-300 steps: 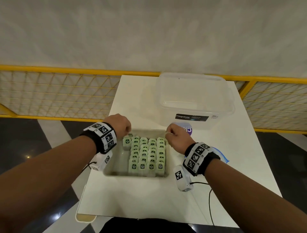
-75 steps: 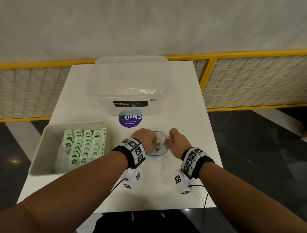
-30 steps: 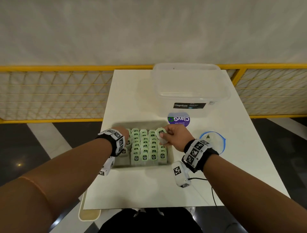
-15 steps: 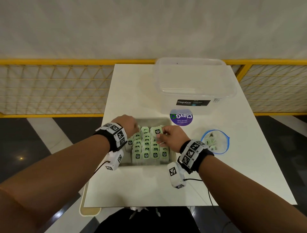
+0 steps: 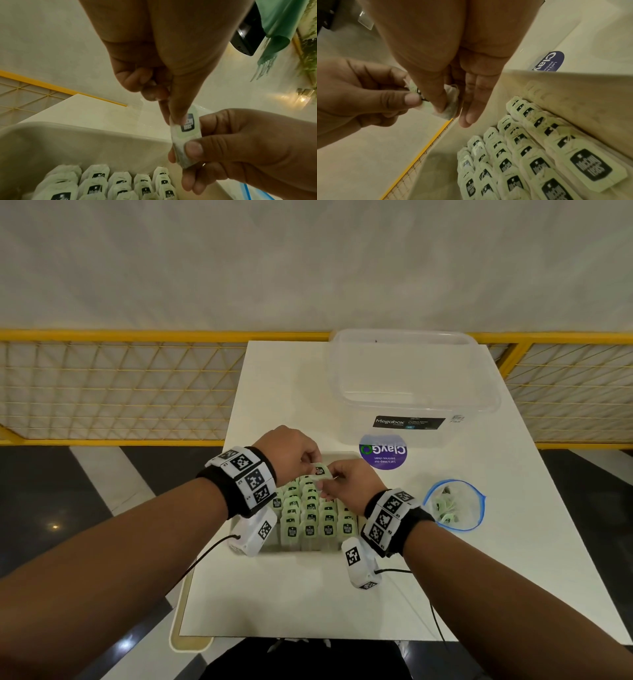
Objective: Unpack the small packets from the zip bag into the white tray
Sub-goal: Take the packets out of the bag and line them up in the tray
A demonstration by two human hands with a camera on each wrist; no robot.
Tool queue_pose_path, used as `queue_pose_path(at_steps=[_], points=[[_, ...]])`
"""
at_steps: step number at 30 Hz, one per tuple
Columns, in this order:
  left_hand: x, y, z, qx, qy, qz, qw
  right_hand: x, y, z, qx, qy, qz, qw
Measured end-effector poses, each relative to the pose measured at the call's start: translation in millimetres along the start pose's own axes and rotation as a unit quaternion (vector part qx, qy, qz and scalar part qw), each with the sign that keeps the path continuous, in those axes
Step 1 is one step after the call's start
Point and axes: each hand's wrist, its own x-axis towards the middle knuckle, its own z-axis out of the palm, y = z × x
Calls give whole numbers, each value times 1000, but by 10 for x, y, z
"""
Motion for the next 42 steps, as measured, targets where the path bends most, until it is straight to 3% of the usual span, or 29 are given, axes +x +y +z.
queue_pose_path(at_steps=[5,8,11,15,22,29,32,35,39,42], points=[[38,-179,-38,81,-34,-80,993,51,107,-131,-73,85,-27,993],[35,-289,88,184,-134,-116,967,44,203,-281,-150,113,-3,982],[41,-405,339,254,-246,-106,929,45,321,-349,-214,87,62,971],[78,-531,628,320,-312,-80,891,50,432,-310,-196,20,128,972],[36,-561,689,312,-237,-66,918,18,403,-330,-121,5,129,984],[31,-404,543,267,-230,-135,926,-29,434,-422,-73,0,126,989],[284,-378,477,248,-185,-159,938,-96,482,-615,-46,11,116,992],[466,158,280,202,-144,-147,958,-196,600,-945,-52,35,102,993],[648,997,299,96,-99,-48,989,-355,829,-1446,-107,62,93,988],[791,1527,553,-16,-73,6,997,-471,1031,-1752,-203,67,90,973]])
